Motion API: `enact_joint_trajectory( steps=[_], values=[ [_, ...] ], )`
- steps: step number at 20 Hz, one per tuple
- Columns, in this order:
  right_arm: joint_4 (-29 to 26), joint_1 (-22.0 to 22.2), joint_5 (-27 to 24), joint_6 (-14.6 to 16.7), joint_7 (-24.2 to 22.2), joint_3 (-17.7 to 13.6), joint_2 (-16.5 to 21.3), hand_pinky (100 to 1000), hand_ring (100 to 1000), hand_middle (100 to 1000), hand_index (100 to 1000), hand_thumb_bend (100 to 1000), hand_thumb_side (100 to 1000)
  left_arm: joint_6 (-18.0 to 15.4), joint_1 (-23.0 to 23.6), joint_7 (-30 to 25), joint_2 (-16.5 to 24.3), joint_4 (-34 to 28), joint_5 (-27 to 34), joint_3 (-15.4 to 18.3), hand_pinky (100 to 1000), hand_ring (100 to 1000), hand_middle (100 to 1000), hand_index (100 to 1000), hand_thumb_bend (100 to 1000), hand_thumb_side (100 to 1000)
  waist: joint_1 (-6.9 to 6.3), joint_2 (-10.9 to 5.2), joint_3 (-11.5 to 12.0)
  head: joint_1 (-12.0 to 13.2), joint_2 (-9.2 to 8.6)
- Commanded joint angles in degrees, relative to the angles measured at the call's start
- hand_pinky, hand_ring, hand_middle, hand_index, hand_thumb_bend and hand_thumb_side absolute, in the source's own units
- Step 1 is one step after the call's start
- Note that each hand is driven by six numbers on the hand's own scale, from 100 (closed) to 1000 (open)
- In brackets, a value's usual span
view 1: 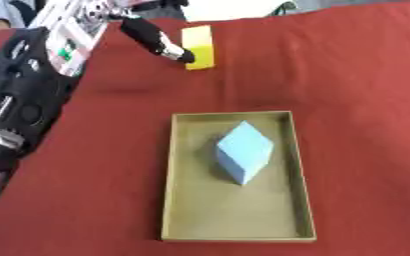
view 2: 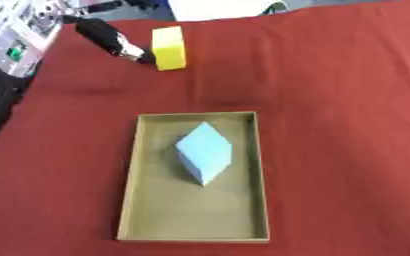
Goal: Pick up objects on the table and place them in the box.
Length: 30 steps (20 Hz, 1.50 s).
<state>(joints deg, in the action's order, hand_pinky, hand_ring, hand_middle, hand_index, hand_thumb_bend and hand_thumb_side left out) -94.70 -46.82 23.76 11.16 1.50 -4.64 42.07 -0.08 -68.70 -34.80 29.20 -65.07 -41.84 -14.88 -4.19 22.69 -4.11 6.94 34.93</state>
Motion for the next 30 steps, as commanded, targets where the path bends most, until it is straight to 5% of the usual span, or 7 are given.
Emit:
enact_joint_trajectory(
  steps=[1,19,30],
  values=[
    [-0.5,-0.5,-0.5,-0.3,0.2,-1.1,0.9,753,720,624,844,100,815,0.2,-1.8,0.3,0.5,0.1,-0.2,1.1,929,938,840,935,650,556,0.08,-1.06,-0.4,0.5,-0.91],
    [0.5,-0.4,-1.1,-1.0,0.1,-1.8,0.4,746,709,613,837,100,848,1.0,-2.2,0.7,1.1,3.6,-2.8,3.1,929,947,832,922,605,519,-1.21,1.47,-3.2,3.4,-2.52],
    [3.1,-2.7,0.6,-1.2,-0.3,-1.6,-1.3,741,707,608,832,100,863,1.8,-2.1,1.4,0.6,5.2,-2.7,3.8,874,896,774,863,392,394,-1.24,3.00,-3.8,4.1,-2.75]
  ],
)
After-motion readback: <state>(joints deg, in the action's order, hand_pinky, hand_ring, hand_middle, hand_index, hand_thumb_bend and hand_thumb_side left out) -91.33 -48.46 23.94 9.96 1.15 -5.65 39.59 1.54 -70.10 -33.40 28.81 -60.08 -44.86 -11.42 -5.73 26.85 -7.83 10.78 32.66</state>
